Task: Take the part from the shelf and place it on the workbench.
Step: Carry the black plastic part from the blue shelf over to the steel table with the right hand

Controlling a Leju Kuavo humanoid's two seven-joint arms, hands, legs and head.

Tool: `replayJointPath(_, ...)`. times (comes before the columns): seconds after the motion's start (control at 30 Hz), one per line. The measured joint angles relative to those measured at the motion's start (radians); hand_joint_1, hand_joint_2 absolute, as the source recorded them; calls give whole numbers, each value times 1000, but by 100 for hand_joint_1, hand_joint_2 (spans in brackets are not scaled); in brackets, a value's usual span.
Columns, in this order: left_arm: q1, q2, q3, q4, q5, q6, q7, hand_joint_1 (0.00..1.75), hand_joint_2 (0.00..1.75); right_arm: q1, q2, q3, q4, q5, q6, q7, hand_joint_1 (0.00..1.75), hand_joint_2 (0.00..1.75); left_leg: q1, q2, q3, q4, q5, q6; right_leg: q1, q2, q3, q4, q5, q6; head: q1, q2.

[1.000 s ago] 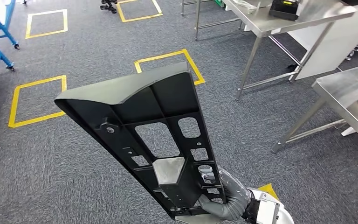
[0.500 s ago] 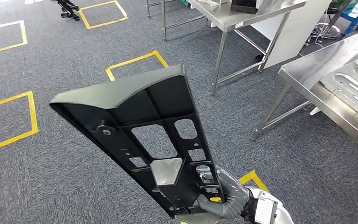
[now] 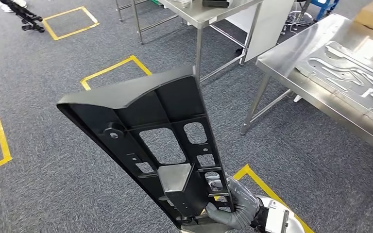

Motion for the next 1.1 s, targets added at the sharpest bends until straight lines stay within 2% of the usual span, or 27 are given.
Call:
replayJointPath(0.07,-1,0,0,0,0,0,-3,0,175,4,-2,-2,-1,0,-2,-1,175,175,5,-36,-17,52,-37,-12,-5,20,4,-6,5,-11,0,0)
replayJointPath(0.13,0,0,0,0,0,0,-5,0,175,5,-4,-2,-2,0,-4,-2,175,175,9,-82,-74,181,-106,-19,-6,40,4,-7,6,-17,0,0)
replayJointPath(0.17,2,0,0,0,0,-1,-6,0,175,6,-4,-2,-2,0,-4,-2,175,175,9,-90,-106,248,-132,-20,-5,51,4,-6,6,-19,0,0)
replayJointPath(0.2,3,0,0,0,1,-1,-6,0,175,7,-5,-2,-2,0,-4,-2,175,175,9,-94,-127,290,-141,-21,-5,65,4,-6,6,-19,0,0)
replayJointPath(0.23,4,0,0,0,1,-1,-7,0,175,7,-5,-2,-2,0,-4,-2,175,175,9,-96,-131,292,-128,-20,-4,78,5,-5,6,-19,0,0)
replayJointPath(0.27,4,0,0,0,1,-2,-8,0,175,7,-5,-2,-2,0,-4,-2,175,175,9,-99,-115,253,-97,-18,-4,91,7,-4,6,-18,0,0)
replayJointPath(0.3,4,0,0,0,1,-2,-9,0,175,7,-5,-2,-2,0,-4,-2,175,175,10,-109,-85,184,-56,-14,-5,103,8,-3,5,-17,0,0)
replayJointPath(0.33,3,0,0,0,1,-2,-10,0,175,7,-5,-2,-2,0,-4,-2,175,175,10,-130,-53,110,-25,-10,-4,115,9,-2,5,-15,0,0)
replayJointPath(0.37,3,0,0,0,1,-2,-11,0,175,6,-5,-2,-2,0,-4,-2,175,175,11,-147,-28,52,-3,-6,-4,126,8,0,4,-10,0,0)
replayJointPath(0.4,2,0,0,0,1,-2,-10,0,175,6,-5,-2,-2,0,-4,-2,175,175,10,-159,-13,17,6,-2,-4,136,6,0,5,-5,0,0)
replayJointPath(0.43,2,-1,0,0,1,-2,-10,0,175,6,-5,-2,-2,0,-4,-2,175,175,9,-164,-8,5,4,3,-5,145,3,1,6,2,0,0)
replayJointPath(0.5,0,-2,0,0,0,-2,-6,0,175,9,-5,-3,-2,0,-4,-4,175,175,9,-144,-5,-1,10,15,-8,155,-1,0,7,14,0,0)
replayJointPath(0.57,0,-4,0,0,0,-2,-2,0,175,11,-5,-5,-2,0,-2,-8,175,175,12,-123,-2,-13,17,29,-6,116,-20,38,-19,24,0,0)
replayJointPath(0.63,1,-5,0,0,0,-2,-1,0,175,11,-3,-7,-1,0,0,-11,175,175,10,-100,-1,-18,19,37,-7,61,-76,154,-83,30,0,0)
replayJointPath(0.67,3,-5,0,0,1,-2,-1,0,175,11,-1,-7,1,0,2,-11,175,175,9,-89,-1,-17,18,39,-9,50,-110,221,-111,33,0,0)
replayJointPath(0.7,4,-5,0,0,1,-2,-1,0,175,11,0,-7,3,0,3,-12,175,175,8,-77,-1,-17,17,39,-11,46,-134,270,-125,36,0,0)
replayJointPath(0.73,4,-6,0,0,1,-2,-1,0,175,12,1,-7,5,0,5,-12,175,175,7,-65,-1,-16,15,38,-13,43,-140,283,-119,38,0,0)
replayJointPath(0.77,3,-6,0,0,1,-2,-1,0,175,12,1,-7,6,0,6,-12,175,175,7,-54,0,-15,13,37,-15,38,-126,255,-95,39,0,0)
replayJointPath(0.8,2,-7,0,0,1,-2,-2,0,175,12,1,-7,7,0,8,-12,175,175,7,-43,2,-13,10,34,-15,26,-92,191,-59,39,0,0)
replayJointPath(0.87,2,-9,0,0,1,-2,-3,0,175,9,1,-7,7,0,10,-12,175,175,4,-26,7,-7,1,26,-10,-19,-22,55,-10,30,0,0)
replayJointPath(0.9,1,-9,0,0,1,-1,-4,0,175,8,1,-7,6,0,10,-12,175,175,1,-18,9,-5,-2,20,-6,-33,-4,17,-1,25,0,0)
replayJointPath(0.93,1,-10,0,0,1,-1,-3,0,175,6,1,-7,6,-1,10,-12,175,175,-1,-10,10,-4,-5,15,-2,-36,1,5,-2,19,0,0)
replayJointPath(1.0,0,-10,0,0,2,-1,-2,0,175,6,0,-7,6,-1,10,-13,175,175,-1,8,14,-4,-10,4,-1,-11,-2,3,2,8,0,0)
replayJointPath(1.03,-2,-10,0,0,1,-1,-1,0,175,6,-1,-8,6,-1,10,-13,175,175,1,2,14,3,-18,-3,-4,1,-2,1,4,2,0,0)
replayJointPath(1.07,-3,-10,0,0,1,-1,0,0,175,5,-2,-8,6,-1,10,-14,175,175,4,-16,7,26,-35,-9,-6,11,-2,-2,7,-4,0,0)
replayJointPath(1.1,-5,-10,0,0,2,-2,1,0,175,4,-3,-8,6,-1,10,-14,175,175,6,-41,-11,71,-64,-14,-9,21,-1,-3,9,-9,0,0)
